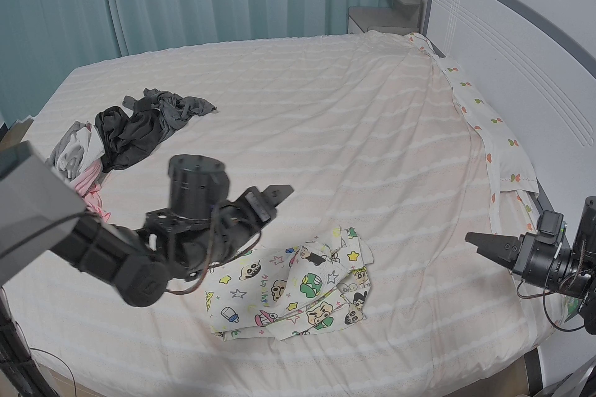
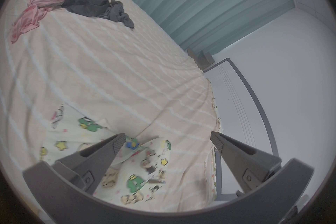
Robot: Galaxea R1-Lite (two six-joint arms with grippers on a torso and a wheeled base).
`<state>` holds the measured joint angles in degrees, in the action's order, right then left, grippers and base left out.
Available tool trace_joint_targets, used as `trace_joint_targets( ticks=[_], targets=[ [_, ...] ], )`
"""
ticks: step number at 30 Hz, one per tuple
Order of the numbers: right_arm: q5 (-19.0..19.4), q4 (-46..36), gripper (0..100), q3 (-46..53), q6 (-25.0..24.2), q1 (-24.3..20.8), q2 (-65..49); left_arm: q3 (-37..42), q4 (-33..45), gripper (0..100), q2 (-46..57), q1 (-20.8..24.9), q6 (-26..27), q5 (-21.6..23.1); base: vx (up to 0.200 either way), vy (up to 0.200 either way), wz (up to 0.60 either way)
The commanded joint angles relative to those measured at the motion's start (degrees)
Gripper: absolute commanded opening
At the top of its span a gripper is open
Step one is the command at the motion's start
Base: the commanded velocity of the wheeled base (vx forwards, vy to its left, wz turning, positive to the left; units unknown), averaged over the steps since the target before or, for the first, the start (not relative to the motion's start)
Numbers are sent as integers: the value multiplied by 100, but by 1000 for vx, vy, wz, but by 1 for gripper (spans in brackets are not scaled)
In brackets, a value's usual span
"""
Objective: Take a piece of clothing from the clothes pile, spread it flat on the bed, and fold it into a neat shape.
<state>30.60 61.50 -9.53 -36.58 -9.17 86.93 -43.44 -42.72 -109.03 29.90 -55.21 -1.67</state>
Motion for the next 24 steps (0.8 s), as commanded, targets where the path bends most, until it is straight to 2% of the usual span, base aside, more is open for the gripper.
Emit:
trace_joint_targets(
  ticks=[1, 2, 3, 5, 7, 8, 9, 10, 11, 13, 14, 21, 22, 24],
  targets=[
    [-502, -7, 100, -866, 2, -1316, 1274, 2076, 35, 100, 1666, -1742, -174, 1441, 0, 0, 0],
    [-669, -7, 100, -980, 20, -1430, 1406, 2217, 35, 100, 1666, -1901, -262, 1573, 0, 0, 0],
    [-1065, -51, 100, -1297, 55, -1694, 1704, 2480, 26, 100, 1648, -2243, -473, 1872, 0, 0, 0],
    [-1495, -147, 100, -1806, 178, -2045, 2214, 2797, 18, 100, 1604, -2718, -807, 2364, 0, 0, 0],
    [-1574, -411, 100, -2176, 503, -2230, 2583, 3069, -9, 100, 1587, -2982, -1000, 2751, 0, 0, 0],
    [-1574, -411, 100, -2176, 503, -2230, 2583, 3069, -9, 100, 1587, -2982, -1000, 2751, 0, 0, 0],
    [-1662, -1061, 100, -2580, 1250, -2309, 2873, 3342, -114, 100, 1569, -3149, -1027, 3076, 0, 0, 0],
    [-1698, -1228, 100, -2685, 1426, -2318, 2917, 3394, -158, 100, 1569, -3166, -1027, 3120, 0, 0, 0],
    [-1926, -1738, 100, -3072, 1901, -2344, 3075, 3552, -343, 100, 1543, -3193, -1027, 3208, 0, 0, 0],
    [-1926, -1738, 100, -3072, 1901, -2344, 3075, 3552, -343, 100, 1543, -3193, -1027, 3208, 0, 0, 0],
    [-2242, -2353, 100, -3854, 2322, -2511, 3436, 3843, -888, 100, 1490, -3193, -1027, 3243, 0, 0, 0],
    [-2269, -2696, 100, -4443, 2595, -2783, 3682, 3983, -1151, 100, 989, -3184, -1018, 3340, 0, 0, 0],
    [-2242, -2872, 100, -4593, 2982, -2783, 3752, 4071, -1301, 100, 980, -3193, -1036, 3349, 0, 0, 0],
    [-2242, -2907, 100, -4654, 3157, -2810, 3814, 4124, -1353, 100, 989, -3175, -1036, 3349, 0, 0, 0]
  ],
)
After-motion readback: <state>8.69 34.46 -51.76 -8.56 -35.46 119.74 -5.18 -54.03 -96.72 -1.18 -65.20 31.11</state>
